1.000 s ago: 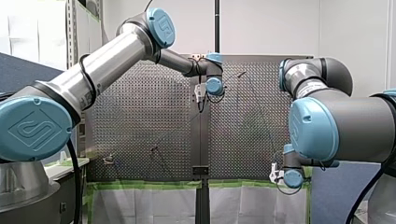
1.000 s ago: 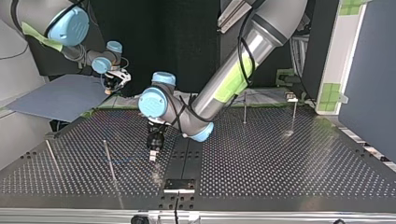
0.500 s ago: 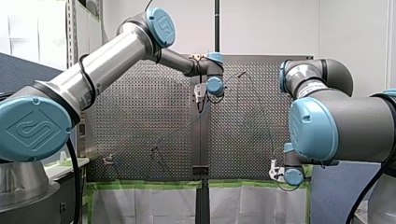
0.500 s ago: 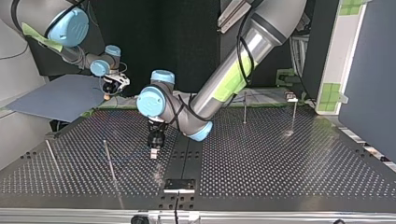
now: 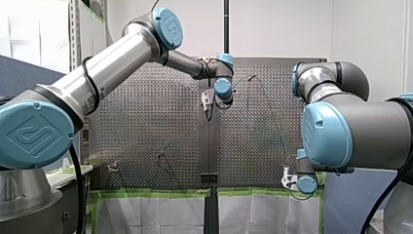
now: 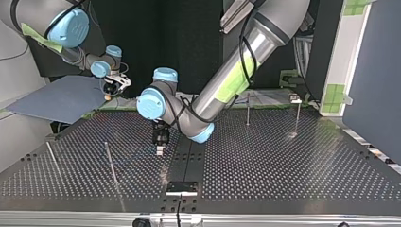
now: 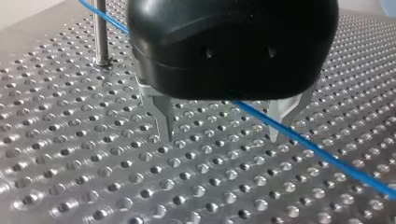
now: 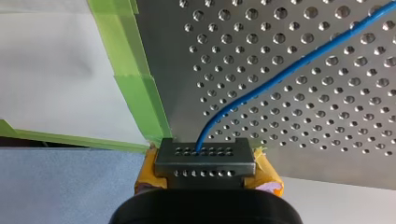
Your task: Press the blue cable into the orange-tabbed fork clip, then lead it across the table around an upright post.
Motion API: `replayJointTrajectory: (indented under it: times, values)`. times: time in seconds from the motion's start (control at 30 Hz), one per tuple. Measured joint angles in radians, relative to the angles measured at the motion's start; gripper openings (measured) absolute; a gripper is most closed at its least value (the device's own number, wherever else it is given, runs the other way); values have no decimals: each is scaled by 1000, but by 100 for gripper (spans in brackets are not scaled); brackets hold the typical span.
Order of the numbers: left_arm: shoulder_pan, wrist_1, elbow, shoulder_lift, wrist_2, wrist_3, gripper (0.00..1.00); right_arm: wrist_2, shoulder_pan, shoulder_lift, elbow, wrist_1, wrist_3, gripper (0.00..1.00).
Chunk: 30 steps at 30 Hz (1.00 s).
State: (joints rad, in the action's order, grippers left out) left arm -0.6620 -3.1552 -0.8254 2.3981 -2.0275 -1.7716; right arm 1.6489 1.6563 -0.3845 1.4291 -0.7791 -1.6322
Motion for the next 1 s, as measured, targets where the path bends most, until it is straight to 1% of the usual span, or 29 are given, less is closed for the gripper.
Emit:
replayJointTrajectory:
  times: [0.2,0.3,0.43,0.57,0.8,0.9,1.0]
  values:
    - [5,-25,-1,-2,-11,-57,100,1,-1,0,0,0,-2,0]
    - [6,-41,-1,-3,-29,-85,100,1,-1,0,0,-1,0,0]
    - [11,-56,-2,-4,-64,-126,100,1,0,0,0,-1,3,0]
    - [13,-58,-2,-5,-76,-162,100,2,3,0,0,-3,4,0]
    - [10,-59,-7,-21,-71,-219,100,2,5,0,0,0,4,0]
    - [11,-49,-22,-39,-54,-229,100,2,5,0,0,1,4,0]
    - [14,-24,-51,-68,-25,-235,100,2,6,0,0,1,4,0]
